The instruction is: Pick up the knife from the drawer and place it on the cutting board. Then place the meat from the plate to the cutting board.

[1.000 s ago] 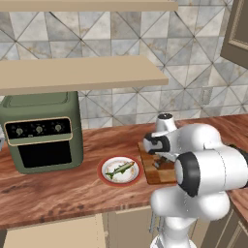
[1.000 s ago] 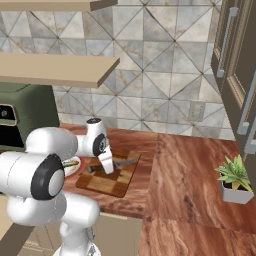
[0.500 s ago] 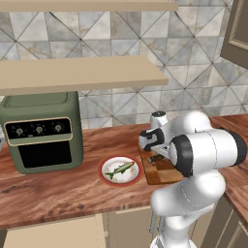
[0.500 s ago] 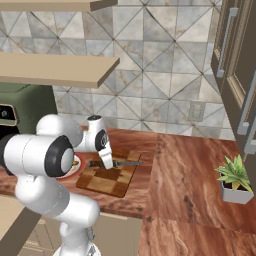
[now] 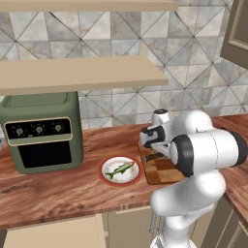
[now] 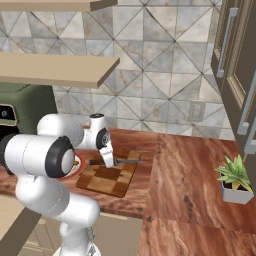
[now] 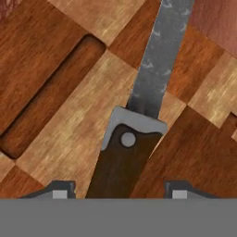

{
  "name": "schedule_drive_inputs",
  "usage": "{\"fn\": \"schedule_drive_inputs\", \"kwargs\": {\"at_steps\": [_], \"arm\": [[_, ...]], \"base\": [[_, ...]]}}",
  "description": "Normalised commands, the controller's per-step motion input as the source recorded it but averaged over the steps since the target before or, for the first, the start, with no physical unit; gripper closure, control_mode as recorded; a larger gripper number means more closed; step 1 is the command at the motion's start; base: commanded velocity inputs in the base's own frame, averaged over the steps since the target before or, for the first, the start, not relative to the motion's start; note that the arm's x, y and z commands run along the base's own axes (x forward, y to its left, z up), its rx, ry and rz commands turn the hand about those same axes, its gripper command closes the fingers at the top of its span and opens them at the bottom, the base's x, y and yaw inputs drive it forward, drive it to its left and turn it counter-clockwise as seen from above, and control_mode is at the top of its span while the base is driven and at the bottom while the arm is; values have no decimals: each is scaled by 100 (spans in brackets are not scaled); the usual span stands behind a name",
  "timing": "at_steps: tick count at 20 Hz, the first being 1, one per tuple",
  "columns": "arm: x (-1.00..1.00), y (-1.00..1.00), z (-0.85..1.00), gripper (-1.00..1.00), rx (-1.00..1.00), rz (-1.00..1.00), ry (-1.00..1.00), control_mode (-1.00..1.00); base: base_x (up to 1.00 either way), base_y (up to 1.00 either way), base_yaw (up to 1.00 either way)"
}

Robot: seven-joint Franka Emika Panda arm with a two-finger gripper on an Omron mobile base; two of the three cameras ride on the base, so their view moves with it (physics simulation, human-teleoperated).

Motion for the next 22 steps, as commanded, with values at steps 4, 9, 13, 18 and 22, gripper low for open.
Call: {"fn": "schedule_drive_inputs", "kwargs": {"at_steps": [4,9,13,18,22], "arm": [[-8,0,34,-100,1,0,-1,-100],[-9,0,25,-100,0,0,-1,-100],[-26,5,22,-100,0,0,0,-100],[-39,36,4,-100,0,0,0,-100],[-37,45,0,-100,0,0,0,-100]], "base": [[0,0,0],[0,0,0],[0,0,0],[0,0,0],[0,0,0]]}}
